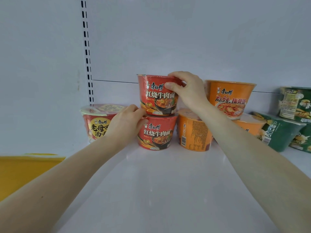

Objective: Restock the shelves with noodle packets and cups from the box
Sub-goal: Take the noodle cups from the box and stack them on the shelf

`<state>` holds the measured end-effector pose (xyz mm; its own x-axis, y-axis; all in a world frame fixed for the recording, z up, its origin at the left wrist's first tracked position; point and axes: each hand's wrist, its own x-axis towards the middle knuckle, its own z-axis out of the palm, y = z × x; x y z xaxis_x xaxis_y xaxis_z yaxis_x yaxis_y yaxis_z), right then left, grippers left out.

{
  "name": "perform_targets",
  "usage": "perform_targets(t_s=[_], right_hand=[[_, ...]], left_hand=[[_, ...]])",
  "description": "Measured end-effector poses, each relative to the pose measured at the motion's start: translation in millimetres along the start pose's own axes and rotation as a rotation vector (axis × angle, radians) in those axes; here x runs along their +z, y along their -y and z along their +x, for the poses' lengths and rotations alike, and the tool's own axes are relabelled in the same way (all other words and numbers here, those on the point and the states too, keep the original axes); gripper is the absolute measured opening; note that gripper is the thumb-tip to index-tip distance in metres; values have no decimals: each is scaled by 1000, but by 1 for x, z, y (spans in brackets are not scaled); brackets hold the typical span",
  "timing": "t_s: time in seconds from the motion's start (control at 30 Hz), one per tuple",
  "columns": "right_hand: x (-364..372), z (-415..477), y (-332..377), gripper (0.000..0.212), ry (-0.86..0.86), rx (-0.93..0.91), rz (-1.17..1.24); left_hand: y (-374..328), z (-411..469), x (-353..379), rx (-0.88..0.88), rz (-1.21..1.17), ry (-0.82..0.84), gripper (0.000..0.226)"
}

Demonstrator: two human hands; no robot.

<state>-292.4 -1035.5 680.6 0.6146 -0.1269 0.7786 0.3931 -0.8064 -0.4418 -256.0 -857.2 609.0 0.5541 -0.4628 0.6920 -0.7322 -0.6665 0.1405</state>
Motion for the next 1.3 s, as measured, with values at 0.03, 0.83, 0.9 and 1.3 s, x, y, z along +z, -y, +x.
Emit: perform_targets(t_s=[0.03,0.83,0.9,1.3], right_hand=[[1,-1,0,31,8,6,19],[-12,8,-6,30,154,-26,-50],[-12,7,-7,30,158,-29,-52],[-2,3,-10,33,107,-17,-57]], left_hand=[[0,0,-1,-6,-2,6,34],[-39,-53,2,213,107,298,45],[-42,-62,9,194,145,468,54],[-42,-74,15,112,-23,622,52]])
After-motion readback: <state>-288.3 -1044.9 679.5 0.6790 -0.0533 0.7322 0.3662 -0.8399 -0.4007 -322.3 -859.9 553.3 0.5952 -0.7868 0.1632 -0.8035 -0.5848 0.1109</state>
